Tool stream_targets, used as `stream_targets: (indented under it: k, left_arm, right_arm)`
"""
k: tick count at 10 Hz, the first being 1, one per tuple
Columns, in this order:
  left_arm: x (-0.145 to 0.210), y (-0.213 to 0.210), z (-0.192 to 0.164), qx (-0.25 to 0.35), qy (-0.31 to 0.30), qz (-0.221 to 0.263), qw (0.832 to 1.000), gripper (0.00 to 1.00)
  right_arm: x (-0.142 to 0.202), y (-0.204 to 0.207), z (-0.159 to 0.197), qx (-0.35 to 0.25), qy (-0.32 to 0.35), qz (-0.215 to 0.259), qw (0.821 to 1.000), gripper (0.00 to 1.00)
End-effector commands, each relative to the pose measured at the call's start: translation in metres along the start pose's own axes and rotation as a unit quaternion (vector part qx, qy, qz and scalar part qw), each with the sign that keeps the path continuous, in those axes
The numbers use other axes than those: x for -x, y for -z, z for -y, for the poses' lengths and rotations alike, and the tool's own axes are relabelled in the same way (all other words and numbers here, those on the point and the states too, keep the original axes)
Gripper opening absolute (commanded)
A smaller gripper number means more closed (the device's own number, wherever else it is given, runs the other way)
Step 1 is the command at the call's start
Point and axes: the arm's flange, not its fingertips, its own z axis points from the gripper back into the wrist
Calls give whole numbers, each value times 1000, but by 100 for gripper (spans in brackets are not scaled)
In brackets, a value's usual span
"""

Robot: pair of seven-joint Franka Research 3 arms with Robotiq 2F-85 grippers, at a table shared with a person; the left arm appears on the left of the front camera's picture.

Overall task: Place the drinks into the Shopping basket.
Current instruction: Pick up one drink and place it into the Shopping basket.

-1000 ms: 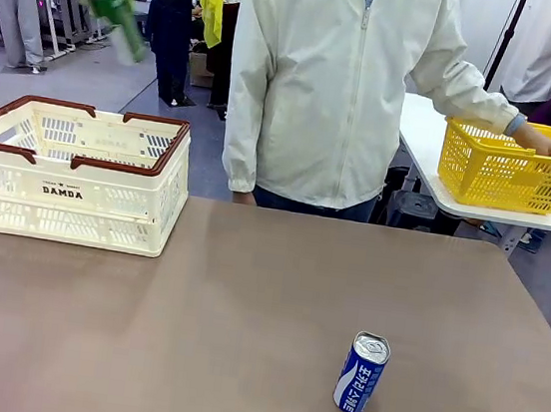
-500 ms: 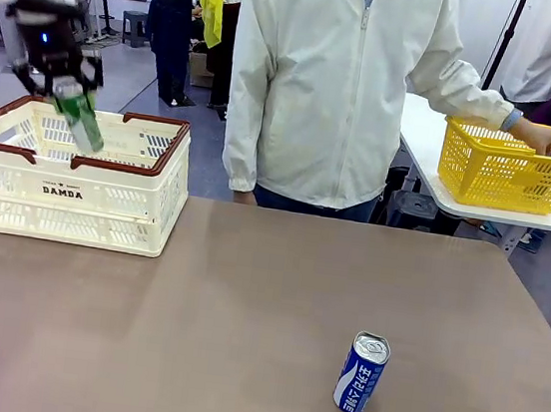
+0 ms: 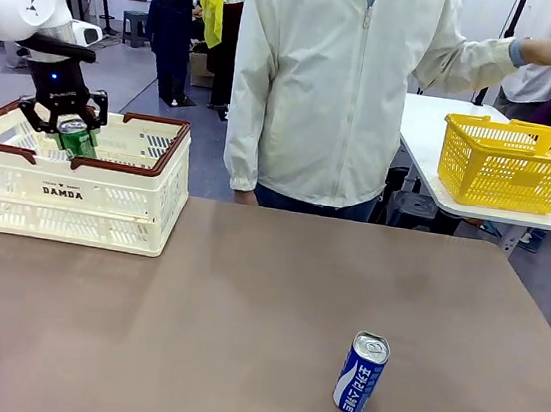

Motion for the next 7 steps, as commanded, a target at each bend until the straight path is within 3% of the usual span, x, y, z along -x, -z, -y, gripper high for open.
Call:
stream_targets:
  k: [1, 3, 5, 7]
  left_arm:
    - [2, 3, -1, -2, -1, -4, 1000, 0]
    - [-12, 45, 24, 5, 117, 16, 993, 0]
    - [-20, 79, 29, 2, 156, 7, 988, 0]
    - [-23, 99, 27, -21, 152, 5, 988, 0]
  right_arm:
    - [2, -2, -1, 1, -9, -7, 1000, 100]
    - [2, -2, -1, 1, -9, -7, 1000, 100]
    - [2, -2, -1, 1, -9, -7, 1000, 100]
    - [2, -2, -1, 1, -9, -7, 1000, 100]
